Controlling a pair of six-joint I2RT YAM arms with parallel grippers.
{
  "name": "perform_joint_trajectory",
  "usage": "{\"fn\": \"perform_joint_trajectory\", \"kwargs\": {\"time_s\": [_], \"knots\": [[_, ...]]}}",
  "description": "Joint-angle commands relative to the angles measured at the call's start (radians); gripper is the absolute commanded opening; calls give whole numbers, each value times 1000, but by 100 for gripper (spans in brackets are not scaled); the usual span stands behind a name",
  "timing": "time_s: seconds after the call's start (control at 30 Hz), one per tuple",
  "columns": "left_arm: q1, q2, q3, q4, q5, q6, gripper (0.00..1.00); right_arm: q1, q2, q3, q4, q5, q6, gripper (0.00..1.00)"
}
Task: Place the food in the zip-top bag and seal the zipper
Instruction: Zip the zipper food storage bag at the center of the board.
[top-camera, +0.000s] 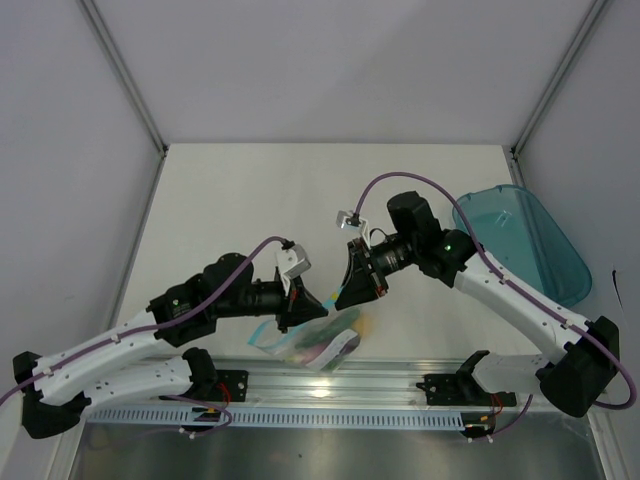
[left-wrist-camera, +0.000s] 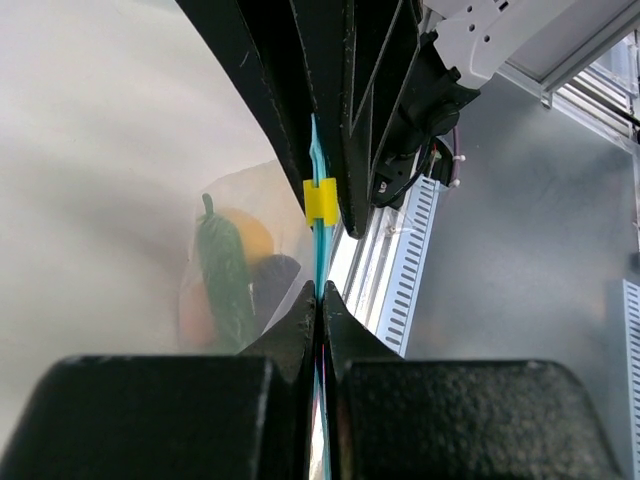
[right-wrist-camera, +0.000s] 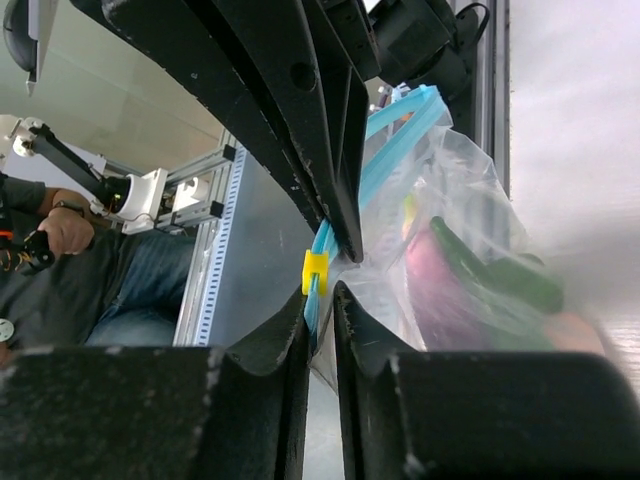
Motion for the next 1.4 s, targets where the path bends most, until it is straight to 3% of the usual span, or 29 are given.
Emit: {"fn": "perform_joint_trajectory", "kwargs": {"time_s": [0.0,0.1,0.27,0.3,0.4,0.47,0.57,0.67,0.8,1.0,1.2,1.37], "knots": [[-4,2,46,8,20,21,1,10,-20,36,32,-39,-13,16],[-4,3,51,0,14,23,1,12,-18,40,12,-22,-25,0],[-4,0,57,-6,-20,18,2,59,-21,43,-8,109,-10,0],[-4,0,61,-7,-32,7,15,68,-18,46,-17,164,-4,0],[-2,8,84,0,-73,-5,40,101,-20,31,7,240,32,0],[-1,15,95,2,-98,-20,47,119,-35,14,33,278,50,0],[7,37,123,20,-89,-34,46,145,-58,-4,59,340,81,0],[8,68,143,35,-49,-48,37,147,-96,-38,106,364,107,0],[8,92,132,52,3,-57,19,147,-127,-58,120,369,119,0],[27,46,74,78,62,-68,8,119,-139,-82,119,326,116,0],[48,31,44,91,127,-79,5,116,-135,-89,145,306,127,0],[53,32,41,88,134,-80,12,114,-126,-83,165,292,135,0]]}}
